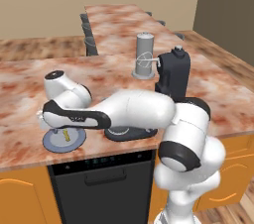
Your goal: Add butter and sugar cubes to the stand mixer bowl and then turn on the stand mixer to begin making frosting.
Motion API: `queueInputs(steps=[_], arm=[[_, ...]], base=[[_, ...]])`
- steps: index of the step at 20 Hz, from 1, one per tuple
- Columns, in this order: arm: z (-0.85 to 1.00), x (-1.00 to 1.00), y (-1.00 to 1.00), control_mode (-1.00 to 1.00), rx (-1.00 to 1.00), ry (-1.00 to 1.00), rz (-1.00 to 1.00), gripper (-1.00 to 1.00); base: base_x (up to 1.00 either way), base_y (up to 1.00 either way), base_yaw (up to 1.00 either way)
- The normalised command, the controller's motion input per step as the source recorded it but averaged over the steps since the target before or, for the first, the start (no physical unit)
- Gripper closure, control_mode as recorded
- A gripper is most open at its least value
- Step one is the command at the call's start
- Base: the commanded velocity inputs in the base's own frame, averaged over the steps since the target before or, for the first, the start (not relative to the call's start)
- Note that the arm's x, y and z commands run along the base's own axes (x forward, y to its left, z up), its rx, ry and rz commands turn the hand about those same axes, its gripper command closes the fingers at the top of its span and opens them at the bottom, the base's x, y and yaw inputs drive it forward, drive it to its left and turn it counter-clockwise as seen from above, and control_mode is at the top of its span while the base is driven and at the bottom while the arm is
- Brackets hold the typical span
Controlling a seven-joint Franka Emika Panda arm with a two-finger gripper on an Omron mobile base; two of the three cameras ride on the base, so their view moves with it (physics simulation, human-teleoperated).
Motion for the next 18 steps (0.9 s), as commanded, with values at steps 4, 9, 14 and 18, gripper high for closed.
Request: queueInputs(steps=[4, 9, 14, 18], arm=[[-0.54, 0.47, 0.0, -1.0, 0.0, -0.07, 0.01, -1.0], [-0.45, 0.53, 0.0, -1.0, 0.0, -0.01, 0.03, -1.0], [-0.25, 0.42, 0.09, -1.0, 0.0, 0.0, 0.03, -1.0], [-0.13, 0.27, 0.24, -1.0, 0.0, -0.01, 0.05, -1.0]], base=[[0.0, 0.0, 0.0], [0.0, 0.0, 0.0], [0.0, 0.0, 0.0], [0.0, 0.0, 0.0]])
